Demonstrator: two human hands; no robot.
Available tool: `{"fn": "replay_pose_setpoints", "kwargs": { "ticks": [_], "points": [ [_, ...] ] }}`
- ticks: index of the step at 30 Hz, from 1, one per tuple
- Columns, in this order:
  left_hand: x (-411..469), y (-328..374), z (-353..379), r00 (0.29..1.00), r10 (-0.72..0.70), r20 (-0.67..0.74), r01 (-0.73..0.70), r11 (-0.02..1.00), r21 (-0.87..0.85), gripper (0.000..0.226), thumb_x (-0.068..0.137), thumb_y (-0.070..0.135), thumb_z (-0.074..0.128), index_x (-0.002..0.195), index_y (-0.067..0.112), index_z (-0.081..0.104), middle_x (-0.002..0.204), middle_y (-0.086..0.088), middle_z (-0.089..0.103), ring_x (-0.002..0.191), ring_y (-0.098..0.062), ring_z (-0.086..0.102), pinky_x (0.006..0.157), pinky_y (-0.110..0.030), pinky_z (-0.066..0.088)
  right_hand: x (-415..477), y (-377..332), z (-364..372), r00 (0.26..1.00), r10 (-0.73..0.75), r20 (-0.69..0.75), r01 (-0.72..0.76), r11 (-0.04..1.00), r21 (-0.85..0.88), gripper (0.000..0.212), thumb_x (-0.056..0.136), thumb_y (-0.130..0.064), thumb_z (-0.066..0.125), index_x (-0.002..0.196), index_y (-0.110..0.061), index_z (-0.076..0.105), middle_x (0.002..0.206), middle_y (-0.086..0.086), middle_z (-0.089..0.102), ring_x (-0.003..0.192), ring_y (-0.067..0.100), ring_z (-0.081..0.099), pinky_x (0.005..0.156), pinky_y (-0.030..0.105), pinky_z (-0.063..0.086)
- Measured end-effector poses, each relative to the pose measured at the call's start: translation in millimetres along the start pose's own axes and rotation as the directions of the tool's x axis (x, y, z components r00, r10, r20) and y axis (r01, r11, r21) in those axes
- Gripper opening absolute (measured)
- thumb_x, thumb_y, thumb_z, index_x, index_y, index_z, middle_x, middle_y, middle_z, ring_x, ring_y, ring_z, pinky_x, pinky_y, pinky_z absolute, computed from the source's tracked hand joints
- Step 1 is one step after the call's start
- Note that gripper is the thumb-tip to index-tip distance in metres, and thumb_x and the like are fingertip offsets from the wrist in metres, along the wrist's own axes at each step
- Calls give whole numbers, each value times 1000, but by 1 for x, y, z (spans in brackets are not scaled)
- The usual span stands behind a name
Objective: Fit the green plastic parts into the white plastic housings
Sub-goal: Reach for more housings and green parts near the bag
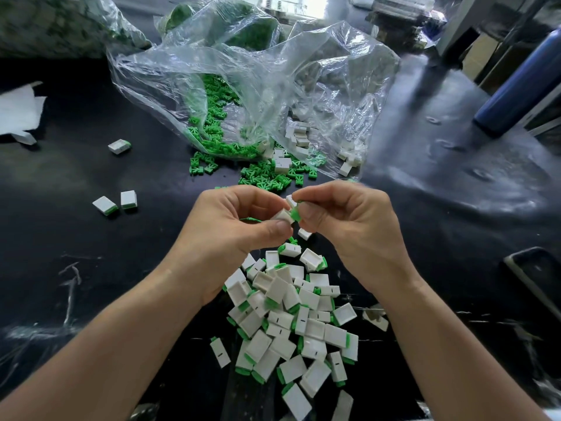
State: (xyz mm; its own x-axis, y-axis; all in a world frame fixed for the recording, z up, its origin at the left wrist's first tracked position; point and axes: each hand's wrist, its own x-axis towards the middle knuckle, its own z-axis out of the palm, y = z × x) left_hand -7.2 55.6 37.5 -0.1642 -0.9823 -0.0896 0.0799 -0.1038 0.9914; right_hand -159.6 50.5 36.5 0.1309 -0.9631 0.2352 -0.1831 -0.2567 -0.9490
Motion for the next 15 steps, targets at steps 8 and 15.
{"fn": "replay_pose_setpoints", "kwargs": {
  "ticks": [8,15],
  "points": [
    [-1,1,0,1000,4,7,-5,997,77,16,65,-6,72,73,8,68,61,-11,67,57,-21,64,52,-21,54,-2,1,4,1000,23,-7,-23,1000,-16,24,78,2,68,79,-22,69,75,-1,70,66,9,65,65,21,55],
    [-1,2,1,1000,-11,-10,11,999,40,14,68,-9,69,77,2,67,60,-11,67,54,-18,63,50,-20,54,-2,0,2,999,31,24,-28,995,-95,27,80,0,67,84,-26,69,81,0,71,73,14,68,73,29,57]
  ]
}}
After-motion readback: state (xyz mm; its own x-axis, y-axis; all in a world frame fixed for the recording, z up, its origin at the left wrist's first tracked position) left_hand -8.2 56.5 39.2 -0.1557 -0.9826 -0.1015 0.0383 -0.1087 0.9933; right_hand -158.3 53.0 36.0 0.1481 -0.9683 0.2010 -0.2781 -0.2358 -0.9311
